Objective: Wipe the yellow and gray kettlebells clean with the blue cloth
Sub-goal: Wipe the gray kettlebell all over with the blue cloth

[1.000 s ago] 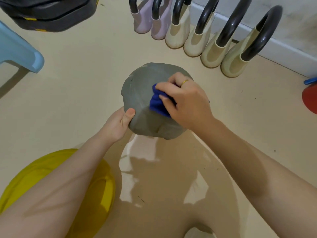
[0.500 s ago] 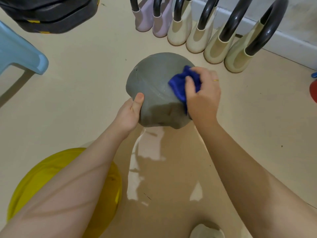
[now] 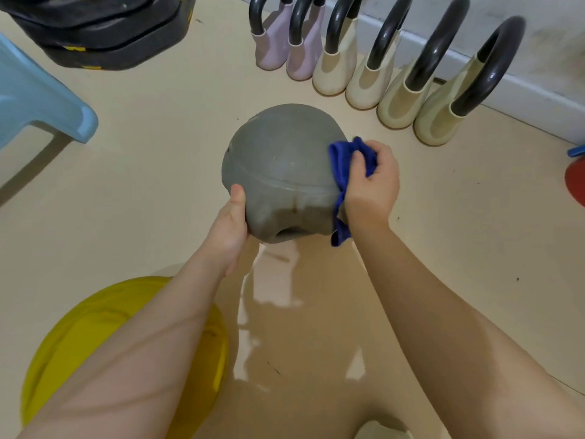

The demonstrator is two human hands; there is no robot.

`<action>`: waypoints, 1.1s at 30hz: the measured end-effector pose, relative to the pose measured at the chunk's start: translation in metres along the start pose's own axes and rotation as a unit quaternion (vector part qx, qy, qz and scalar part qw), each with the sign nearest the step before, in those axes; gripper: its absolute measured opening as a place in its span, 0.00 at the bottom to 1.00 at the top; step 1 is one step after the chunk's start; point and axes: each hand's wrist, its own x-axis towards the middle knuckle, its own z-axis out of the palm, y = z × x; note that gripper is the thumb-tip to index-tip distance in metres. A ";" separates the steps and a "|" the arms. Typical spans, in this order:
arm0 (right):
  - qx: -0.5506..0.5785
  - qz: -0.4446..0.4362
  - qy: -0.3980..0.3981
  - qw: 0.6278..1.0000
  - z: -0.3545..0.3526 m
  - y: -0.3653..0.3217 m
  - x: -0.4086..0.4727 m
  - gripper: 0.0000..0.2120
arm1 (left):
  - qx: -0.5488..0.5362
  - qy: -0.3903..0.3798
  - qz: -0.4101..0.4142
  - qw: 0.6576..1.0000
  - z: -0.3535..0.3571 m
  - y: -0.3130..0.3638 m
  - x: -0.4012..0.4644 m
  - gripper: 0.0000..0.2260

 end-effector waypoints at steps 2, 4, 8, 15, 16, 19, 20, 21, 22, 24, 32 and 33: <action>0.014 0.130 0.027 0.991 -0.001 0.008 0.006 0.09 | -0.002 0.009 -0.017 1.000 0.003 0.003 -0.001 0.28; 0.013 0.145 0.030 0.989 0.001 0.005 0.005 0.09 | -0.012 0.037 -0.025 0.999 0.002 0.003 0.001 0.28; 0.002 -0.079 -0.076 0.994 0.008 -0.020 -0.021 0.09 | -0.074 0.074 -0.018 0.994 -0.008 -0.001 0.004 0.27; -0.071 -0.094 -0.046 0.992 0.026 -0.035 -0.013 0.11 | -0.135 0.076 -0.050 0.987 -0.013 0.002 0.003 0.25; -0.096 -0.177 -0.075 0.977 0.030 -0.042 -0.022 0.10 | -0.143 0.068 -0.044 0.986 -0.013 0.003 0.003 0.24; -0.232 -0.425 -0.132 0.865 0.041 -0.041 -0.049 0.07 | -0.168 0.069 -0.044 0.982 -0.016 0.002 0.001 0.21; -0.268 -0.456 -0.144 0.836 0.041 -0.041 -0.051 0.06 | -0.168 0.070 -0.045 0.982 -0.017 0.000 0.001 0.21; -0.289 -0.479 -0.156 0.814 0.041 -0.041 -0.049 0.06 | -0.168 0.070 -0.044 0.982 -0.019 -0.002 0.001 0.21; -0.294 -0.496 -0.162 0.801 0.041 -0.043 -0.045 0.06 | -0.172 0.075 -0.043 0.981 -0.020 -0.003 0.002 0.21; -0.262 -0.472 -0.155 0.828 0.043 -0.049 -0.033 0.07 | -0.177 0.075 -0.048 0.980 -0.020 0.000 0.004 0.22; -0.296 -0.495 -0.179 0.797 0.041 -0.044 -0.032 0.07 | -0.175 -0.009 -0.080 0.981 -0.011 0.009 0.008 0.27; -0.284 -0.477 -0.182 0.812 0.038 -0.044 -0.024 0.09 | -0.184 -0.009 -0.085 0.979 -0.011 0.009 0.009 0.27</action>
